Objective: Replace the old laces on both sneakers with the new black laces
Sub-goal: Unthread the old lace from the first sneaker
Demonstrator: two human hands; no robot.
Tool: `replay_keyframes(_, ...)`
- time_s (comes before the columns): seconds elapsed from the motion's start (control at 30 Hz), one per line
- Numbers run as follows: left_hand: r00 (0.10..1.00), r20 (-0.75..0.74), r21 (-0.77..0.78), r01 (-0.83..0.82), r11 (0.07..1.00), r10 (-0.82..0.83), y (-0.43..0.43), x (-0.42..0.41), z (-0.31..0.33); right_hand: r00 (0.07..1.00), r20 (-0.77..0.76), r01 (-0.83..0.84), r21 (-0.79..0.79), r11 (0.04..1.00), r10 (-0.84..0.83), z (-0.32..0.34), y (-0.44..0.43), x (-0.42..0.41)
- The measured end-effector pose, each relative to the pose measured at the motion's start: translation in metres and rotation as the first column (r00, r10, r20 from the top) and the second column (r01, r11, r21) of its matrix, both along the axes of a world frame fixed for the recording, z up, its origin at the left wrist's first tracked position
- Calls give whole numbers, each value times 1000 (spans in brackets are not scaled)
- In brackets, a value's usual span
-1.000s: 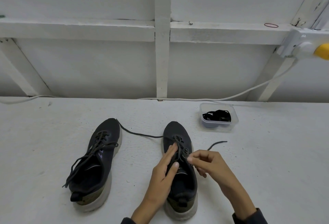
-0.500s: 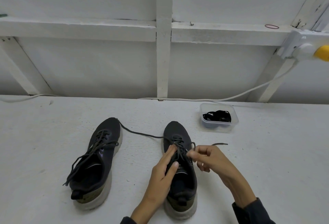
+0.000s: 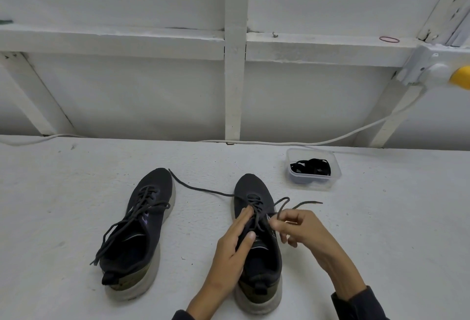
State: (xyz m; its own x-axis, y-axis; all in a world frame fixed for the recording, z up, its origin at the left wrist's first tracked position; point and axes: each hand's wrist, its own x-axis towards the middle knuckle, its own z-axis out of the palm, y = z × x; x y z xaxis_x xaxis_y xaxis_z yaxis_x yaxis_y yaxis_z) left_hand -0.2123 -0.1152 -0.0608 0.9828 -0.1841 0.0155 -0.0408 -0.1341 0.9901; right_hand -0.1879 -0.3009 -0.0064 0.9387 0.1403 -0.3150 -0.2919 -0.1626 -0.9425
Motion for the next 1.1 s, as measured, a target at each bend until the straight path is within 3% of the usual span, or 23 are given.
replay_keyframes(0.13, 1000, 2, -1, 3, 1000, -3, 0, -1, 0, 999, 28, 30, 14, 999, -30, -1, -1, 1)
replay_keyframes(0.27, 1000, -3, -5, 9, 1000, -9, 1, 0, 0, 932, 59, 345, 170, 923, -359, -6, -2, 8)
replay_keyframes(0.33, 1000, -3, -6, 9, 1000, -9, 1, -1, 0, 910, 34, 397, 223, 890, -414, -8, -1, 8)
replay_keyframes(0.53, 1000, 6, 3, 4, 1000, -4, 0, 0, 0, 1000, -3, -4, 32, 999, 4, -3, 1, 0)
replay_keyframes(0.6, 1000, 11, 5, 6, 1000, -6, 0, 0, 1, 1000, 14, -3, 20, 1000, 3, -1, 0, 0)
replay_keyframes(0.7, 1000, 9, 7, 13, 1000, -13, 1, 0, 1, 972, 83, 214, 78, 974, -220, -1, -1, 6)
replay_keyframes(0.77, 1000, 5, 9, 11, 1000, -11, 2, 0, 1, 905, 99, 395, 170, 903, -414, -4, -2, 11)
replay_keyframes(0.83, 1000, 5, 6, 9, 1000, -9, 2, 0, 1, 863, 92, 466, 230, 854, -496, -5, -2, 14)
replay_keyframes(0.9, 1000, 4, 2, 1, 1000, -1, 1, 0, 0, 909, 77, 388, 194, 901, -408, -5, -4, 13)
replay_keyframes(1.03, 1000, 14, 2, -4, 1000, 4, 0, 0, 0, 1000, -4, -2, 34, 999, 3, -2, -4, 3)
replay_keyframes(1.1, 1000, 18, 3, -4, 1000, 4, 0, 0, 0, 1000, 4, -28, 32, 999, 27, -3, -3, 1)
